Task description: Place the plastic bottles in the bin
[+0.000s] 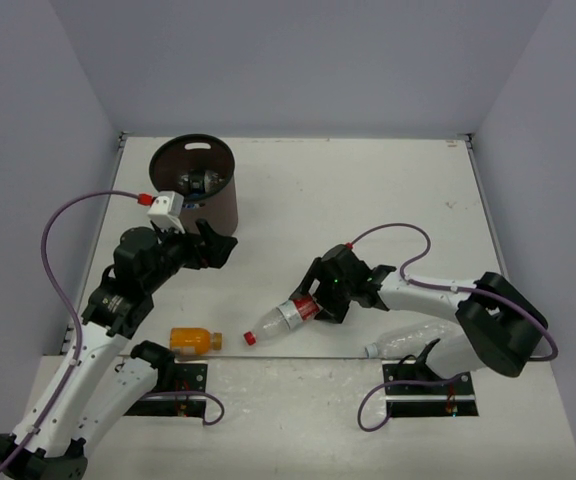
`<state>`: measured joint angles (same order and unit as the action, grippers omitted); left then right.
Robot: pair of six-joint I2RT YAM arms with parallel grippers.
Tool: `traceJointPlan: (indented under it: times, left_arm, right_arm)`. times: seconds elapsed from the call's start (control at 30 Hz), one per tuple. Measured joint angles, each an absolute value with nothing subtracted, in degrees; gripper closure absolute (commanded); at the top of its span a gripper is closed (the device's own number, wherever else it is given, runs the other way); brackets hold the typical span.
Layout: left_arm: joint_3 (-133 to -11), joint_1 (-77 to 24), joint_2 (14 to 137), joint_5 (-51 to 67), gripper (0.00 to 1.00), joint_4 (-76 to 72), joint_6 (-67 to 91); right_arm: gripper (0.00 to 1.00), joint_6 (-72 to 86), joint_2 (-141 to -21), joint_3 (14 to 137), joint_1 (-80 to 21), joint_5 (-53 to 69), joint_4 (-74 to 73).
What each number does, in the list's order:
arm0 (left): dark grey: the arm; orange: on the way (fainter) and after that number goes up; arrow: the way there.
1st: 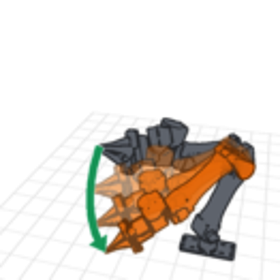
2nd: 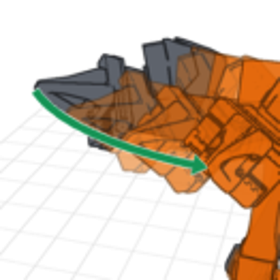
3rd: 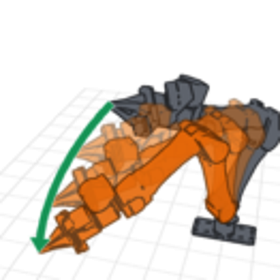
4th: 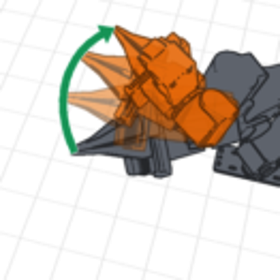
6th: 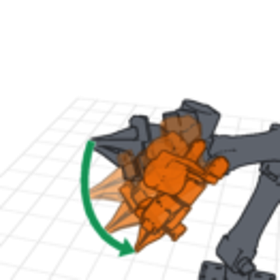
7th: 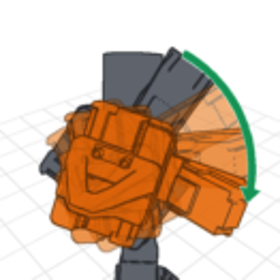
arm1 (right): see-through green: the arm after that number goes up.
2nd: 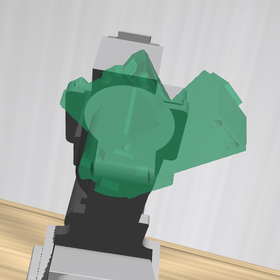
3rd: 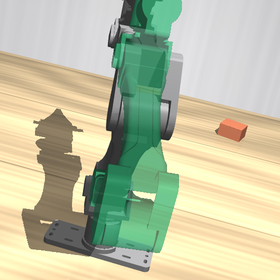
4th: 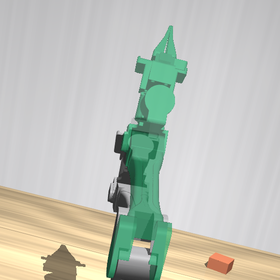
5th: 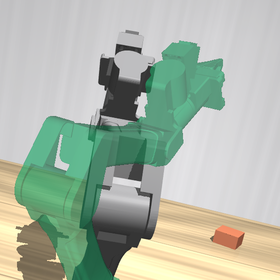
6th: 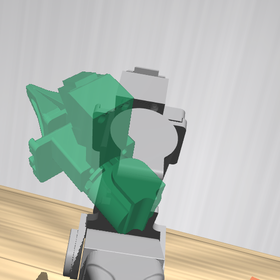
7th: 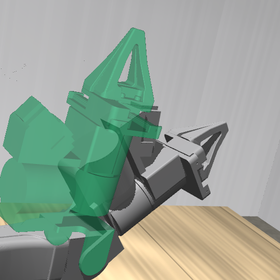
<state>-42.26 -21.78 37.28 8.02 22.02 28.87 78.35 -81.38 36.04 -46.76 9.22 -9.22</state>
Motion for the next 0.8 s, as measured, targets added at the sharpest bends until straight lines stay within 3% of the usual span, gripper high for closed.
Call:
traceJointPlan:
  times: [0.1,0.37,0.57,0.8]
  left_arm:
    - [-42.3,-21.8,37.1,7.5,0.0,22.4,28.9]
    - [-42.3,-21.8,37.0,7.0,0.0,24.0,28.9]
    - [-42.3,-21.8,37.0,10.2,0.0,24.2,28.9]
    - [-40.4,-21.9,37.9,22.3,0.0,17.4,30.2]
  right_arm:
    - [0.21,79.1,-83.5,36.6,-47.0,8.4,-8.9]
    - [0.65,80.0,-84.6,37.4,-47.2,6.8,-7.6]
    - [0.79,76.9,-78.7,37.4,-47.2,2.5,-8.8]
    - [0.79,68.0,-63.3,37.4,-47.2,-3.3,-8.3]
